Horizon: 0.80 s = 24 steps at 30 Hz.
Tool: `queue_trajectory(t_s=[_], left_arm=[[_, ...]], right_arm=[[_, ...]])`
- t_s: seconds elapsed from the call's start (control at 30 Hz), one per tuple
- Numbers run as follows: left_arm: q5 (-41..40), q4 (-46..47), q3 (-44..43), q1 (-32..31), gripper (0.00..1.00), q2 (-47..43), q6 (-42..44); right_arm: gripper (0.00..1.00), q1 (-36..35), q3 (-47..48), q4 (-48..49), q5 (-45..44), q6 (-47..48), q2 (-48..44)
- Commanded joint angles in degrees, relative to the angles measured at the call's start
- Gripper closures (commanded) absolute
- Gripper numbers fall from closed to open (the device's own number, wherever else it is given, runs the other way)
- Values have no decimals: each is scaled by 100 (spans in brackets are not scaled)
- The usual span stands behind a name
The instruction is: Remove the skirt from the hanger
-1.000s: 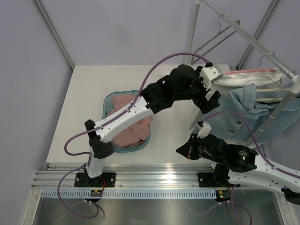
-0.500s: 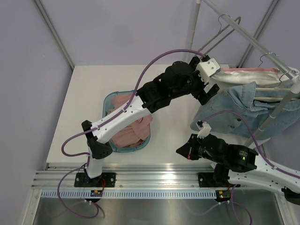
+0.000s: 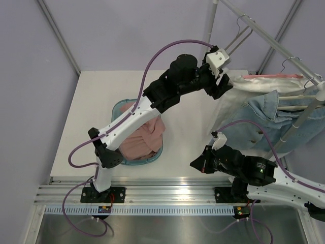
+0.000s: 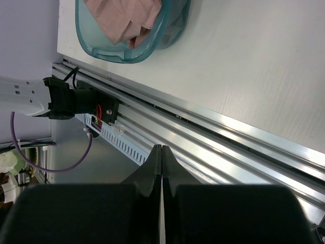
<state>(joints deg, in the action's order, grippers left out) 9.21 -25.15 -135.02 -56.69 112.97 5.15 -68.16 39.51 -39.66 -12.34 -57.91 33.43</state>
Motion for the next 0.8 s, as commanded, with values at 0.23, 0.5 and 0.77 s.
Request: queue_trajectory(t_s=[0.23, 0.5, 0.77], left_arm=[[1241, 721, -420, 149, 29, 437, -619], [1451, 835, -525, 149, 38, 718, -971], [1803, 1354, -587, 149, 66, 972, -1455]], right_arm=[[100, -22, 119, 178, 30, -89, 58], [100, -31, 119, 231, 65, -62, 155], [100, -31, 136, 47, 30, -89, -20]])
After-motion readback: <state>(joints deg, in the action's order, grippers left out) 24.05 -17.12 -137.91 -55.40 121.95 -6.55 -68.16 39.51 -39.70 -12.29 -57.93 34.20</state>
